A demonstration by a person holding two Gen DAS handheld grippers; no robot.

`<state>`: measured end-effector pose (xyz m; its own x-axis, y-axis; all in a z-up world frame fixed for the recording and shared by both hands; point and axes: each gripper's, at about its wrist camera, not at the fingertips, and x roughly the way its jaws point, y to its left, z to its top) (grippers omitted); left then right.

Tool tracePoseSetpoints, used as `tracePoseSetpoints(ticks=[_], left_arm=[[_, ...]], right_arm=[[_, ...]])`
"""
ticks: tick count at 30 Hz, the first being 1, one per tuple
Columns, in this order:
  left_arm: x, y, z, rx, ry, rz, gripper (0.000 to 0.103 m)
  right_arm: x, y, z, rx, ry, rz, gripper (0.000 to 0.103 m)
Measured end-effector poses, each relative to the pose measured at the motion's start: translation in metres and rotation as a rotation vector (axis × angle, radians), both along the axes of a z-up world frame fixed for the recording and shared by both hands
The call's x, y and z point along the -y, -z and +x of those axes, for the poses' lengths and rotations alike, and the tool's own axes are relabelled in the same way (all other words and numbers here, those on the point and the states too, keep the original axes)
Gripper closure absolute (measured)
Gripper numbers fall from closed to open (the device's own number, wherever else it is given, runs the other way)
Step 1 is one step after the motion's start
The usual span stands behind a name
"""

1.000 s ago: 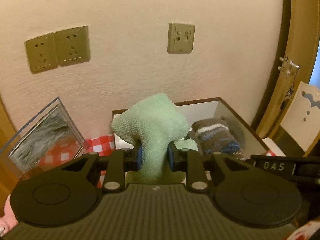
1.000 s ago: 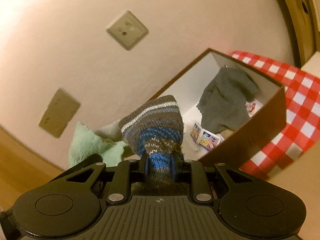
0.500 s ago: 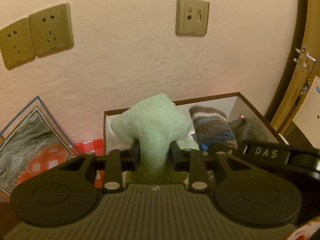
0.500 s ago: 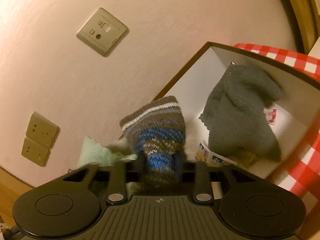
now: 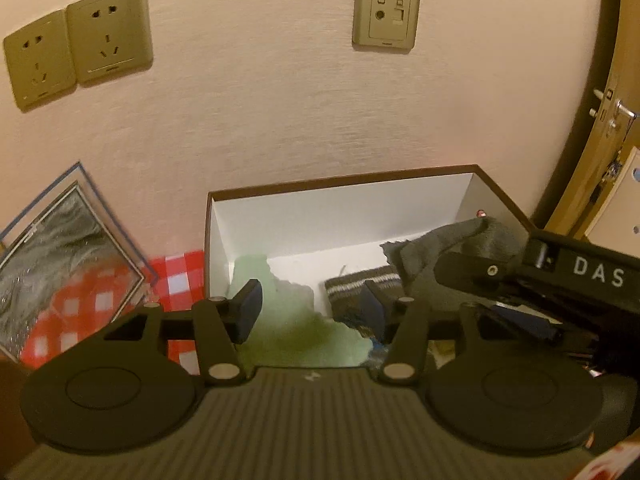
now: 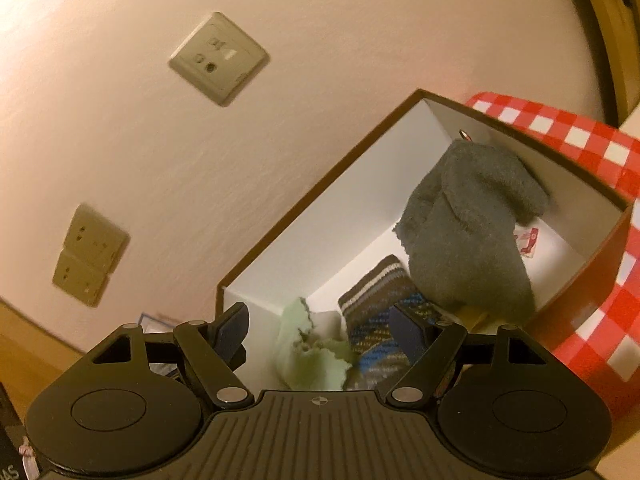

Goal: Organize soft objects
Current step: 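Lower the towel and sock into the brown box and open both grippers, then move both grippers back from the box toward the cotton swab bag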

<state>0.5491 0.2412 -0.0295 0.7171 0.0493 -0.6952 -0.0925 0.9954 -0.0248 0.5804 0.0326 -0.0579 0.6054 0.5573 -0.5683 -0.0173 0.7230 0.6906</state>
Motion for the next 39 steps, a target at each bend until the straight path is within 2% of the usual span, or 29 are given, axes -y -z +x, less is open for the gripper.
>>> tracePoseSetpoints(ticks=[10,15,23,31,39], left_arm=[[0.009,-0.028,-0.054,0.029,-0.008,-0.033,0.051],[0.01,-0.044,-0.089,0.046,-0.025,-0.07,0.051],[0.018,-0.064,-0.155,0.051,-0.046,-0.089,0.051],[0.03,-0.069,-0.219,0.034,-0.05,-0.092,0.051],[0.046,-0.063,-0.273,0.003,-0.049,-0.116,0.051]], right_arm=[[0.013,-0.036,-0.048,0.091,-0.102,-0.019,0.026],[0.024,-0.056,-0.084,0.129,-0.154,-0.031,0.026],[0.047,-0.08,-0.141,0.167,-0.207,-0.031,0.026],[0.068,-0.094,-0.196,0.193,-0.262,-0.044,0.026],[0.083,-0.089,-0.25,0.188,-0.328,-0.093,0.026]])
